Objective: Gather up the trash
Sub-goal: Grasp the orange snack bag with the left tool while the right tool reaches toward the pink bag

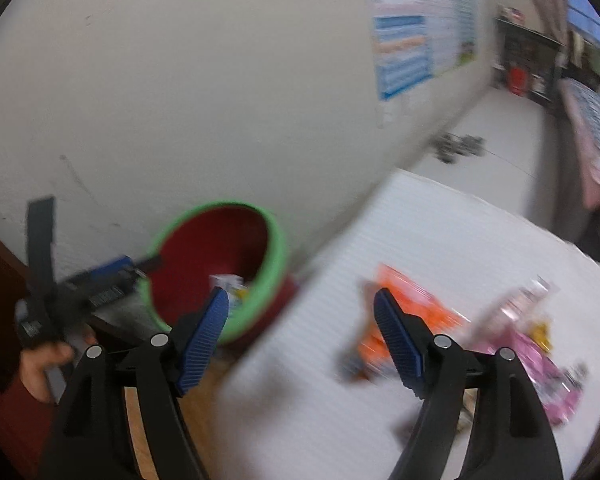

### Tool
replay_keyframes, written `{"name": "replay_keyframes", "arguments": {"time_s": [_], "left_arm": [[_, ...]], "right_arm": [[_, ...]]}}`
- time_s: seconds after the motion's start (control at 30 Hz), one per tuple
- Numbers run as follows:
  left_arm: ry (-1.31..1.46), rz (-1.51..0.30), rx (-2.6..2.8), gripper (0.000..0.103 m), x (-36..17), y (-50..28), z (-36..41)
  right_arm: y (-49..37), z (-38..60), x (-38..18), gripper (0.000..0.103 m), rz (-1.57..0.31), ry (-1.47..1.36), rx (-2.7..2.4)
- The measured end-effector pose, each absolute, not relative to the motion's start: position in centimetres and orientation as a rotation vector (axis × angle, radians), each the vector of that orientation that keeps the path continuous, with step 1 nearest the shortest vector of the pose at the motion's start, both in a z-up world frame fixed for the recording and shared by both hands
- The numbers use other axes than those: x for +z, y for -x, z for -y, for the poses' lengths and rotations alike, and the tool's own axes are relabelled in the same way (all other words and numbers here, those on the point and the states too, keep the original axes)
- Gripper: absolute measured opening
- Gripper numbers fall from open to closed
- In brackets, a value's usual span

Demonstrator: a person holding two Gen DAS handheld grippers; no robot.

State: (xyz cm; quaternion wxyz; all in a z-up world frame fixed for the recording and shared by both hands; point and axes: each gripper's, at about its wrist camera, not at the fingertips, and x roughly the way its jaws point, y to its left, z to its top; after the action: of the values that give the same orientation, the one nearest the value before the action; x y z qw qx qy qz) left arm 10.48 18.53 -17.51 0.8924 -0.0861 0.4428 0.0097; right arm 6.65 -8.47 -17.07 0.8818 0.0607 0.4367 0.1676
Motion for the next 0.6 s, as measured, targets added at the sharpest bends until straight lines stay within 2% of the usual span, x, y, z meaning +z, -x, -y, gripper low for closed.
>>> {"name": "replay_keyframes", "arguments": {"time_s": [0.23,0.4,0.6], "left_arm": [[0.153,-0.923,-0.052,0.075,-16.4,-9.5,-13.1],[0.114,-0.927,-0.118,0.075,-15.9,-8.3,-8.7],[0.062,-0.967,-0.217,0.077,-16.9,-7.0,-3.1]], "right_arm": [[-2.4,17.4,-18.7,0.074,-0.945,-0.201,0.185],[0.1,22.4,-19.7,0.078,-0.954,-0.218,0.094],[2.2,26.8,-21.6,0.078,-0.980,-0.262,0.028]]}}
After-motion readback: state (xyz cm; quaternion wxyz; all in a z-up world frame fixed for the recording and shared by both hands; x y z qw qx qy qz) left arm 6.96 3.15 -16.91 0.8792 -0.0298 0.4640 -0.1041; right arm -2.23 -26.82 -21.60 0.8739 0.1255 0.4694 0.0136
